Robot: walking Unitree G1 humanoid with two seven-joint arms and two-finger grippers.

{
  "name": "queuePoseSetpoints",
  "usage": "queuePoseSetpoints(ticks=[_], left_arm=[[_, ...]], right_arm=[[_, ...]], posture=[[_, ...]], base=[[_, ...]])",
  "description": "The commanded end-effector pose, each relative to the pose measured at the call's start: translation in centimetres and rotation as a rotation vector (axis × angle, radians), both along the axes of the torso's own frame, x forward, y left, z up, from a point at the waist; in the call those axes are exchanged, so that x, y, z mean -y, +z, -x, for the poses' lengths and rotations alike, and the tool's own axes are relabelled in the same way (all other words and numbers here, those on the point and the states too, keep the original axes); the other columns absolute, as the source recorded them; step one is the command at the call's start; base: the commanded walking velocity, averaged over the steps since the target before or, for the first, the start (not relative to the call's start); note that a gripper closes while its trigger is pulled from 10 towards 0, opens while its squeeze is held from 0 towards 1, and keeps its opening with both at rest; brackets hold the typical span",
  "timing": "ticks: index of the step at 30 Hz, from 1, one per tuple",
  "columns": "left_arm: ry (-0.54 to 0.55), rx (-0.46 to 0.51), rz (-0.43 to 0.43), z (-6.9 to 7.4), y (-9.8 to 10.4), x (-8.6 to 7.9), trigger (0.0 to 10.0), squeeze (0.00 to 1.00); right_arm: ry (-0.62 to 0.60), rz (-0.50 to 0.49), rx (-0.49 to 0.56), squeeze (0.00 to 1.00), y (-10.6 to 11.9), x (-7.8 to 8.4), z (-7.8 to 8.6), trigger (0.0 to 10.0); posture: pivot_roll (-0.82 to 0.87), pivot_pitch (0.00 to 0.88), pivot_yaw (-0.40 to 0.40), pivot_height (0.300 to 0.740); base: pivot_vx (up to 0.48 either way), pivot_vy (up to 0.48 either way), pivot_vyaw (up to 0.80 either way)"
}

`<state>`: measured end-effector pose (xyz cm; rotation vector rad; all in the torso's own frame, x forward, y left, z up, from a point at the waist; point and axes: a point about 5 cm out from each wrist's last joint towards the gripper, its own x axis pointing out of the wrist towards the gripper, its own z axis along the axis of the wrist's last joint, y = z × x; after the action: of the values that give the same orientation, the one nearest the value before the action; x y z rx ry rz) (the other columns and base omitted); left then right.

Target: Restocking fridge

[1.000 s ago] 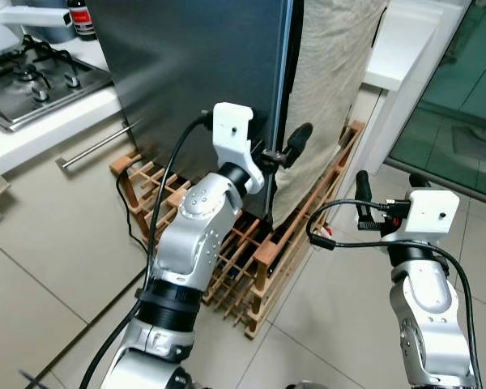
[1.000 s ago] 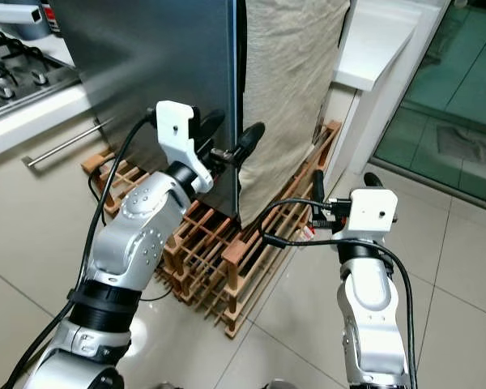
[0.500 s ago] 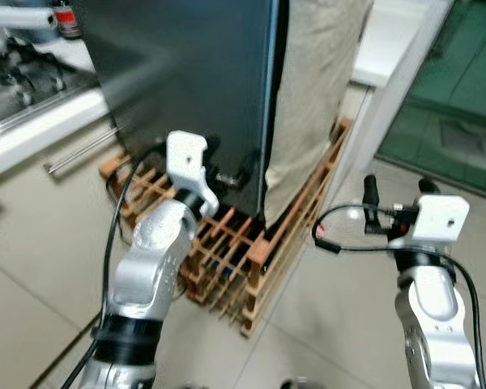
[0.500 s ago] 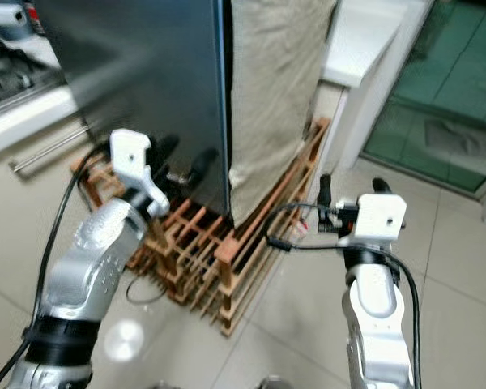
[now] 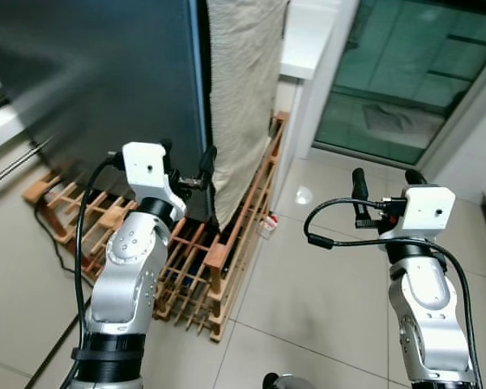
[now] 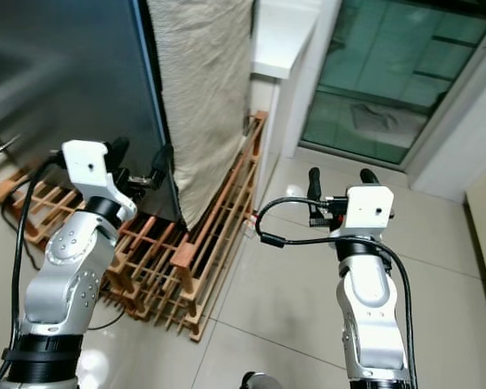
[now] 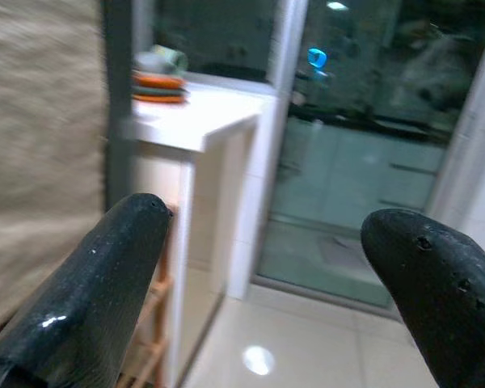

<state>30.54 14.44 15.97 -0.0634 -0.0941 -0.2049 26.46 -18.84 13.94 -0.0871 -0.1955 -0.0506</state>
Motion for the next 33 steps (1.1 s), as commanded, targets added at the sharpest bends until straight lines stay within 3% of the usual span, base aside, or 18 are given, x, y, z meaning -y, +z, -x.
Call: queuePoseSetpoints(ticks=[1,10,12,21,26,30,33], left_arm=[[0.010,0.016,-0.020,-0.5,0.3,0.5,10.0,0.00],[0.057,0.086,0.036,-1.1,2.1,2.0,10.0,0.00],[0.015,0.092,0.074,-1.2,2.6,2.6,10.0,0.00],[-0.117,0.138,0.098,-0.8,4.1,4.5,10.0,0.00],[-0.174,0.134,0.061,0.1,4.1,4.5,10.0,0.00],[-0.182,0.100,0.030,1.9,3.1,3.1,10.0,0.00],[-0.171,0.085,0.027,2.1,2.8,3.0,10.0,0.00]], right_arm=[[-0.006,0.002,0.010,0.00,0.0,0.2,-0.1,10.0],[-0.002,0.006,0.018,0.00,0.2,0.0,-0.3,10.0],[-0.002,0.010,0.021,0.00,0.2,0.1,-0.3,10.0],[-0.007,0.012,0.024,0.00,0.2,0.1,-0.2,10.0],[-0.012,0.014,0.024,0.00,0.1,0.2,0.0,10.0],[-0.026,0.019,0.024,0.00,0.3,0.8,0.6,10.0],[-0.029,0.021,0.013,0.00,0.1,0.9,0.7,10.0]], posture=[[-0.10,0.000,-0.015,0.740],[-0.11,0.000,-0.009,0.740],[-0.12,0.000,-0.008,0.740],[-0.13,0.000,-0.001,0.740],[-0.13,0.000,-0.001,0.740],[-0.11,0.000,-0.004,0.740],[-0.11,0.000,-0.012,0.740]], base=[[0.000,0.000,0.00],[0.000,0.000,0.00],[0.000,0.000,0.00],[0.000,0.000,0.00],[0.000,0.000,0.00],[0.000,0.000,0.00],[0.000,0.000,0.00]])
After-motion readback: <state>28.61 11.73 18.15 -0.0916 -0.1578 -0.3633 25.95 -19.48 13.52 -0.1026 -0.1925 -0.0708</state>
